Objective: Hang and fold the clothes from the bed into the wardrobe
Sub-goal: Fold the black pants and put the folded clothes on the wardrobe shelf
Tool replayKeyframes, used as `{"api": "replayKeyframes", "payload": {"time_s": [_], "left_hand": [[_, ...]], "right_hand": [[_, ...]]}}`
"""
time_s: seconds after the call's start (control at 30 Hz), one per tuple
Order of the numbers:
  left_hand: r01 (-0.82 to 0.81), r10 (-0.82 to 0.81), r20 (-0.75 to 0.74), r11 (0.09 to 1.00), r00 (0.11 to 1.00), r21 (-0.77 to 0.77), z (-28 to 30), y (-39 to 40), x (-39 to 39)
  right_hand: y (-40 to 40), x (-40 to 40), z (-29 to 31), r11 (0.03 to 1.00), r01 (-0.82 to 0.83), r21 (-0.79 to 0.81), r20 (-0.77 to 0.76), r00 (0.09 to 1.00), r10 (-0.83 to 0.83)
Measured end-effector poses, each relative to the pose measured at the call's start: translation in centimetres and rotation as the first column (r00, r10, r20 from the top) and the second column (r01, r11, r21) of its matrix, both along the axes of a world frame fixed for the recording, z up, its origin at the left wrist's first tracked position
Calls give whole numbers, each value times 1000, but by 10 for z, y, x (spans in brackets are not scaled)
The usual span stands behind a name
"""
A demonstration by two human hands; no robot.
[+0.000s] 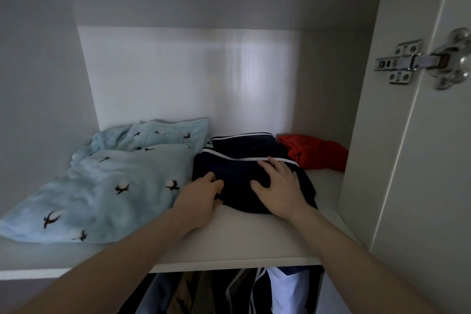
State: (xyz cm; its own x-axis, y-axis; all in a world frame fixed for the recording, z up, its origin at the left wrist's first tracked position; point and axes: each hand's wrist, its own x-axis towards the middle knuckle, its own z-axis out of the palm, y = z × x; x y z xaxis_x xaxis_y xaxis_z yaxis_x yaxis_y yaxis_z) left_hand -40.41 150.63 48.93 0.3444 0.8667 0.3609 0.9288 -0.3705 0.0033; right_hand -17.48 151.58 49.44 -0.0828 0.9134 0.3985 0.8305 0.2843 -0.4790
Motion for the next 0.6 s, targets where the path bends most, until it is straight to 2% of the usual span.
{"api": "replayKeyframes", "payload": {"time_s": [0.07, 0.17, 0.23, 0.3, 0.37, 0.43, 0.53, 0.6], "left_hand": [[-23, 29, -78, 996, 997, 83, 7, 0, 4], [49, -29, -92, 974, 995, 221, 5, 6, 6], [90, -77, -96, 986, 992, 137, -4, 13, 3], [77, -77, -17, 997, 997, -19, -13, 20, 4], [82, -79, 125, 996, 989, -18, -15, 24, 6], [60, -60, 199, 998, 978, 4, -13, 24, 10], [34, -28, 142, 999, 990, -43, -17, 23, 12], [10, 1, 71, 989, 997, -151, -20, 15, 12]], "right_hand": [[-2, 4, -15, 989, -21, -145, 134, 990, 41], [0, 8, -30, 987, -15, -160, 197, 979, 47], [3, 7, -30, 989, -11, -147, 196, 980, 40], [3, 6, -30, 990, -9, -139, 194, 980, 36], [3, 6, -31, 992, -1, -129, 195, 980, 27], [3, 6, -32, 992, 8, -125, 193, 981, 17], [3, 4, -32, 992, 19, -123, 198, 980, 6], [1, 4, -31, 992, 34, -122, 209, 978, -8]]}}
